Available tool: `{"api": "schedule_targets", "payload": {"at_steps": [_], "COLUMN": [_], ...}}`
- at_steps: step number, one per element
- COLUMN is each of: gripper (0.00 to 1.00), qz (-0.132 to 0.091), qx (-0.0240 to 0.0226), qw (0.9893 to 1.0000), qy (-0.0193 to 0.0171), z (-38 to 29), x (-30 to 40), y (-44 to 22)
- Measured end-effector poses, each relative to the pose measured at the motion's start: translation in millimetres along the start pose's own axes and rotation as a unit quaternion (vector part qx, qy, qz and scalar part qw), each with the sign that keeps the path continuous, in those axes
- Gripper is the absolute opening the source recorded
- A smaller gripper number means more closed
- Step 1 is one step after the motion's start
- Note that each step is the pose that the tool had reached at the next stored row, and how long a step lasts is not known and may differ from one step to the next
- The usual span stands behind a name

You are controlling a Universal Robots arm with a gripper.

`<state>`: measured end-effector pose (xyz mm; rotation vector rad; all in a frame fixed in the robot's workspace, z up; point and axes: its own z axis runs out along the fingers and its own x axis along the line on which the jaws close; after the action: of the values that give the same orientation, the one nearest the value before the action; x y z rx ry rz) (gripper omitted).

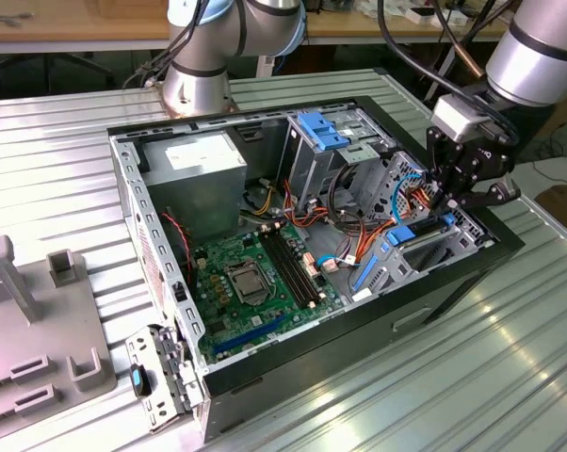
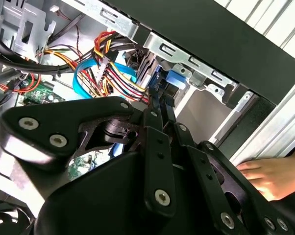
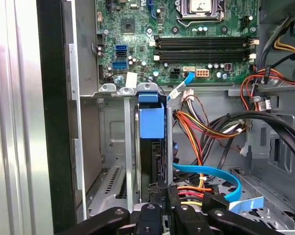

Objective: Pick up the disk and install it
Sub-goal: 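Insert the first disk wire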

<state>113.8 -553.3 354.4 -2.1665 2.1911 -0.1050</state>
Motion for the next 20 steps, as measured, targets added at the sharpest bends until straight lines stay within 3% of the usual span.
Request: {"api": "schedule_targets", "payload": {"at_steps": [7,14,20], "gripper": [0.17,0.17,0.17], "qz": [0.007,0.003,0.002], "qx": [-0.0001,-0.0001,-0.0001], "qw": [1.0,1.0,1.0], "qy": [0.0005,-0.0037,-0.0046], "z": [3.1,4.7,5.0], "x": [0.5,2.5,3.2], "y": [1.9,4.4,3.0]}}
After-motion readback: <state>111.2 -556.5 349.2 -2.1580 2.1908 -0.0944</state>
